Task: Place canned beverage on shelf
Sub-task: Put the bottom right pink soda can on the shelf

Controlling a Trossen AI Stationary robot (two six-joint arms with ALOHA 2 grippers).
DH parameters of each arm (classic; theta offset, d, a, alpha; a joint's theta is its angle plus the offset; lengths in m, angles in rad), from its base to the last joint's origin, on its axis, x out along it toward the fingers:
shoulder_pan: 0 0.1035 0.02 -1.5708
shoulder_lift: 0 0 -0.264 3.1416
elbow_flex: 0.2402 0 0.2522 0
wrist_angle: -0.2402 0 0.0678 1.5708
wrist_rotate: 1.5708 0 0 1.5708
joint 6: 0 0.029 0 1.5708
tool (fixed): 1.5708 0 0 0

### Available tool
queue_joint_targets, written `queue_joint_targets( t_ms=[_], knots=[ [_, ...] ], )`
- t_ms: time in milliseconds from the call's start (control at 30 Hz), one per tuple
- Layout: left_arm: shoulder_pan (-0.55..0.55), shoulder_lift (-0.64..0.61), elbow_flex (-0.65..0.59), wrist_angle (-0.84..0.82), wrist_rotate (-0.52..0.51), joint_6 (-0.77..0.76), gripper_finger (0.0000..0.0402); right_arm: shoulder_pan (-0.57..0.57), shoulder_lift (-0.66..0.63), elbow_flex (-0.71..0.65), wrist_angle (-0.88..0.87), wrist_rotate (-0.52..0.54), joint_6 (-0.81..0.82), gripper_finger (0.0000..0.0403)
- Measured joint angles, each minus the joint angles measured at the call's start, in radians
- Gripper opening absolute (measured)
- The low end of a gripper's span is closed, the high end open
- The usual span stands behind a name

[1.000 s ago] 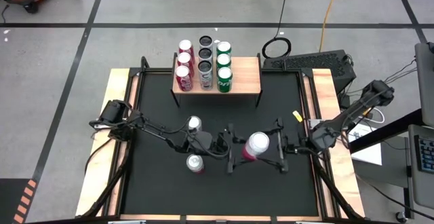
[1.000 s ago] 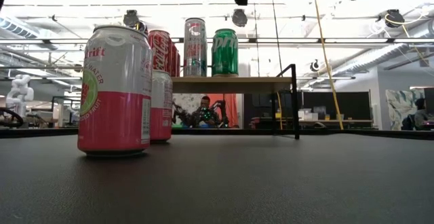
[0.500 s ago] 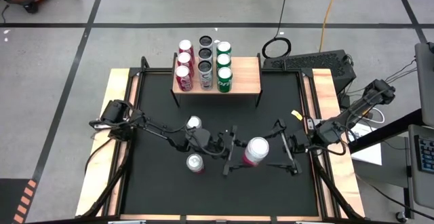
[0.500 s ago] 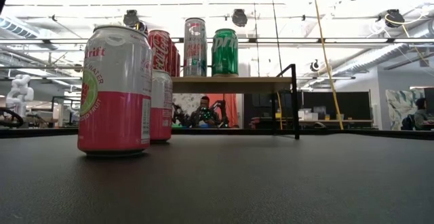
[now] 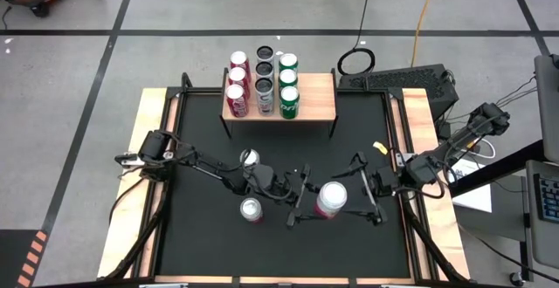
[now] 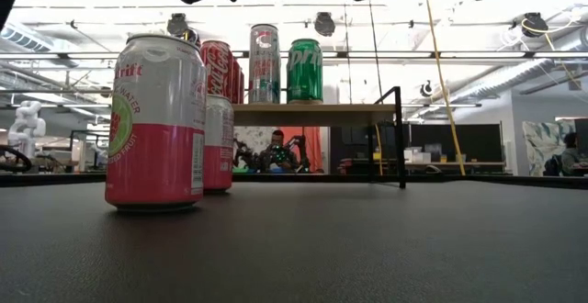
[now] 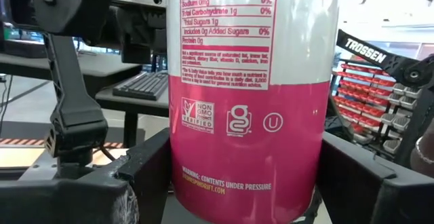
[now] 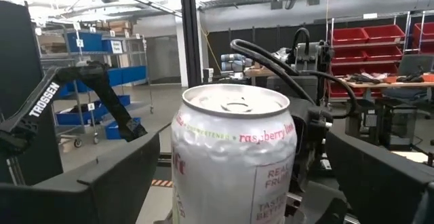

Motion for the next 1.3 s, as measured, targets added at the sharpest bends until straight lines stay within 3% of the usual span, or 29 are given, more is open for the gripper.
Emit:
queue_joint_targets(
  t_ms=[200, 833, 1300],
  knots=[
    [0.018, 0.0, 0.0, -0.023, 0.045, -0.001, 0.029, -0.001, 0.024, 0.0, 0.008, -0.001, -0.003, 0.0395],
    [0.02, 0.002, 0.0, -0.07, 0.051, 0.01, 0.029, -0.007, 0.042, 0.0, 0.003, -0.001, 0.012, 0.039],
    [0.022, 0.002, 0.0, -0.07, 0.045, 0.009, 0.029, -0.007, 0.044, 0.0, 0.004, -0.007, 0.046, 0.0302]
  ],
)
